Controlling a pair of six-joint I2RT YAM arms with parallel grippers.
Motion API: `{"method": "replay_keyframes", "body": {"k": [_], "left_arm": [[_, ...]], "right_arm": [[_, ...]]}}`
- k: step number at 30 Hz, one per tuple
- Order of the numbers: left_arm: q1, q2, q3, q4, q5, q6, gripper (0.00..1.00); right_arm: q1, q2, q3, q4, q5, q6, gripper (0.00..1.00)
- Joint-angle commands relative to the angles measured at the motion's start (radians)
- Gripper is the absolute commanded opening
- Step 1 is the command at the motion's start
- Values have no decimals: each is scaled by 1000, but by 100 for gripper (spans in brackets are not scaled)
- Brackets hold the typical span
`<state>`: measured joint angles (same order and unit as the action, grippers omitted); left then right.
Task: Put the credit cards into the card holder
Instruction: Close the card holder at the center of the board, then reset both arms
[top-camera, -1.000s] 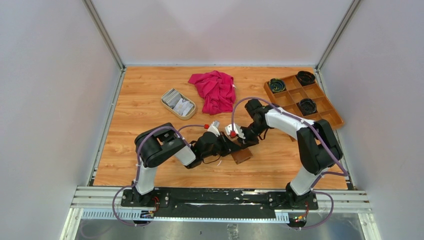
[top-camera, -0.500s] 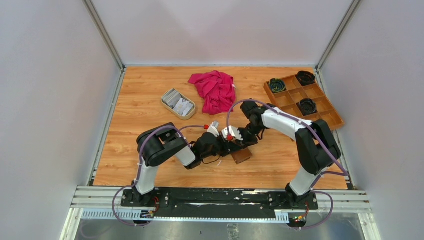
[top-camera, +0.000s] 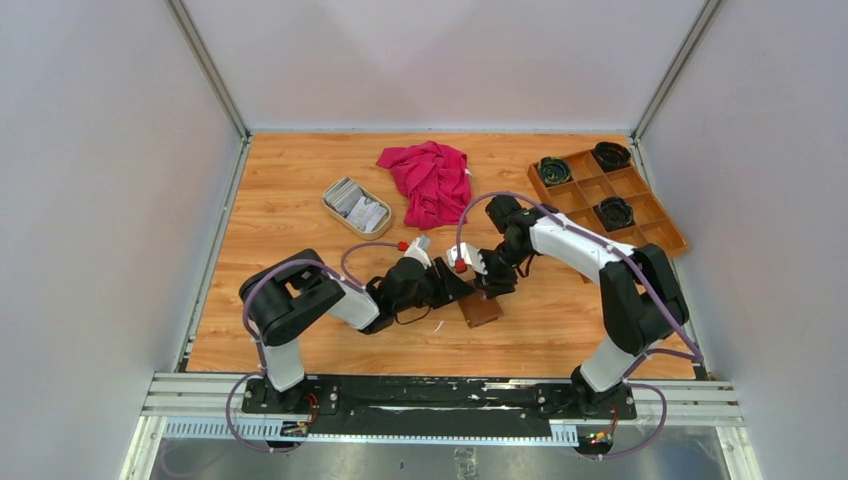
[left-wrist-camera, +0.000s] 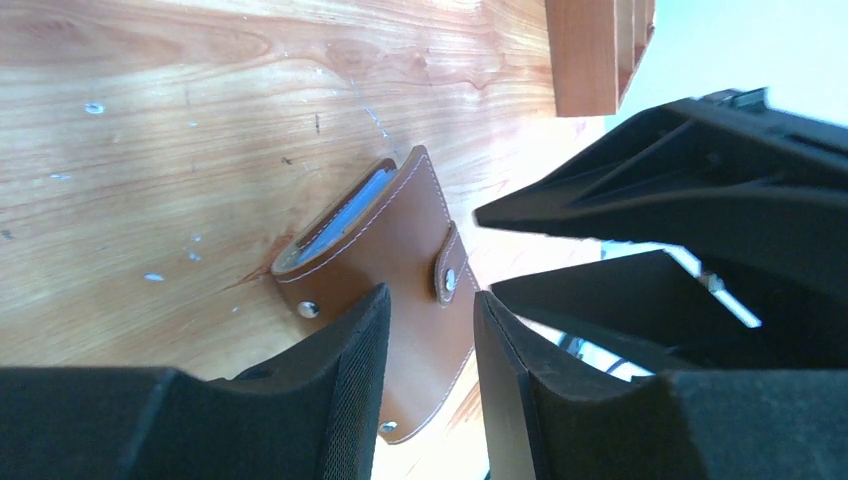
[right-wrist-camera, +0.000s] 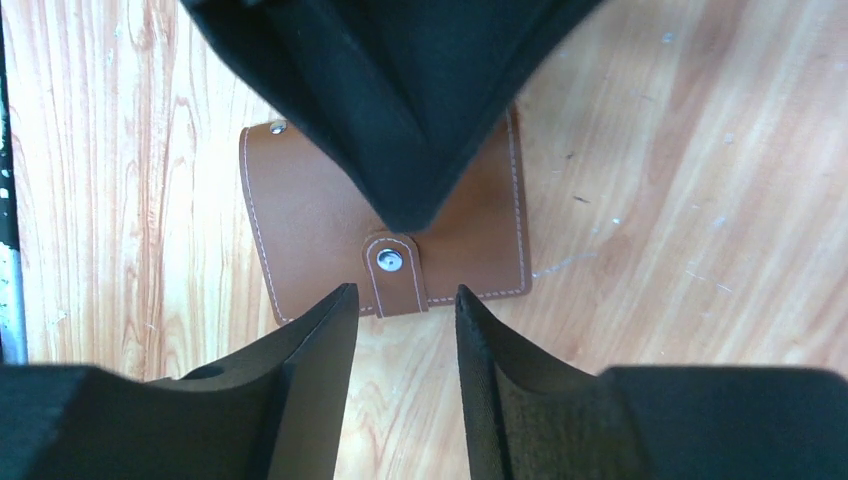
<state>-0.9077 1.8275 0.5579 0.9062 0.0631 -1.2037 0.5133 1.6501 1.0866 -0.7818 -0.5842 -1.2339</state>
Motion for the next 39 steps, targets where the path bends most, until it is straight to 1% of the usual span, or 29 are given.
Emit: {"method": "replay_keyframes", "body": {"k": [1, 4, 7, 10, 12, 15, 18, 21, 24, 27, 28, 29, 32, 34, 37, 39], "left_arm": [[11, -60, -29, -128, -44, 97, 43], [18, -101, -43, -153, -49, 142, 43], [22, -173, -60, -188, -61, 224, 43], [30, -288, -76, -265, -62, 336, 43], [37, -394, -90, -327, -62, 421, 44], [47, -579, -97, -484, -121, 546, 59], [68, -791, -79, -655, -165, 666, 82], [117, -934, -35, -820, -168, 756, 99], [166, -1024, 54, -1007, -173, 808, 100], [206, -1048, 173, -1171, -164, 868, 100], [216, -1045, 214, -1219, -157, 887, 100], [225, -1040, 262, -1259, -152, 904, 100], [246, -1024, 338, -1353, -139, 951, 100], [254, -1023, 363, -1393, -141, 971, 100], [261, -1041, 369, -1411, -143, 984, 100], [263, -1059, 367, -1420, -148, 991, 100]], "right_arm": [[-31, -74, 43, -67, -53, 37, 46], [-44, -105, 57, -91, -71, 49, 48], [-61, -137, 82, -118, -93, 93, 48], [-76, -172, 131, -161, -106, 162, 51], [-92, -195, 156, -168, -106, 230, 52], [-140, -249, 168, -170, -130, 282, 55], [-228, -305, 170, -165, -182, 307, 61], [-331, -359, 168, -155, -239, 328, 68], [-409, -407, 168, -146, -257, 359, 75], [-457, -442, 180, -143, -264, 405, 82], [-473, -451, 188, -143, -271, 420, 94], [-491, -457, 197, -143, -280, 435, 99], [-551, -463, 234, -140, -308, 494, 100], [-572, -458, 268, -134, -289, 564, 100], [-585, -458, 309, -122, -243, 667, 100], [-590, -468, 316, -115, -226, 705, 100]]}}
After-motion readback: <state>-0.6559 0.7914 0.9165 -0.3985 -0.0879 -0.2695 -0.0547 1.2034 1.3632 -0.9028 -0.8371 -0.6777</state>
